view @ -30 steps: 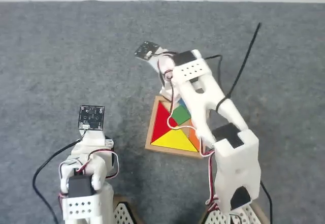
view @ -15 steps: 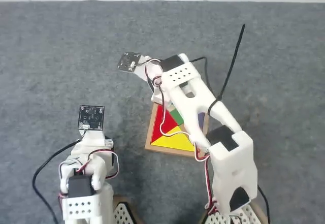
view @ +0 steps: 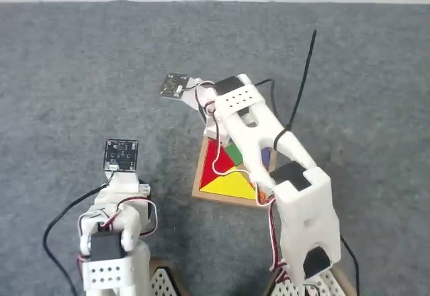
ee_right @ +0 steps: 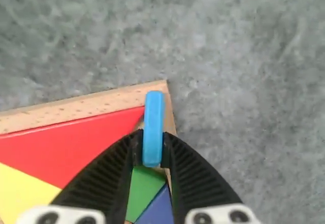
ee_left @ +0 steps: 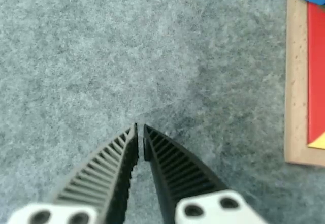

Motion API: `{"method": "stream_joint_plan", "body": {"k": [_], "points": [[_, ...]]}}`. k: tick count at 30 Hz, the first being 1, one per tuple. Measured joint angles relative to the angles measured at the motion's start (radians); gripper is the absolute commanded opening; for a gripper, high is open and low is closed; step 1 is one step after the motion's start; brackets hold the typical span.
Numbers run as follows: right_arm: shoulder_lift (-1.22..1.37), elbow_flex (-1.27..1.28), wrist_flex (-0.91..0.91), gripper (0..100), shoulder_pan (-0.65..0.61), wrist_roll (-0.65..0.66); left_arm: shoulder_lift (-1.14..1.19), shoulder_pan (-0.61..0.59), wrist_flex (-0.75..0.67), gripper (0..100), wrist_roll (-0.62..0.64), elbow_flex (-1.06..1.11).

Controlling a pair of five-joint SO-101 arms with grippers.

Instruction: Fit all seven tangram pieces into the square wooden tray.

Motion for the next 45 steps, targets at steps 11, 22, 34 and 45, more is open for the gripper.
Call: {"method": "stream_joint_plan", "body": {"k": [11, 22, 34, 45], "points": [[0.000, -0.002, 0.015, 1.7, 0.014, 0.063, 0.000, 0.000, 0.000, 2, 0.000, 0.000], [0.000, -0.002, 0.112, 13.6, 0.015, 0.155, 0.000, 0.000, 0.000, 2, 0.000, 0.000], [-0.083, -0.002, 0.147, 13.3, -0.005, 0.158, 0.000, 0.000, 0.000, 2, 0.000, 0.000], [-0.101, -0.037, 0.193, 13.3, -0.049, 0.146, 0.000, 0.000, 0.000, 2, 0.000, 0.000]]}}
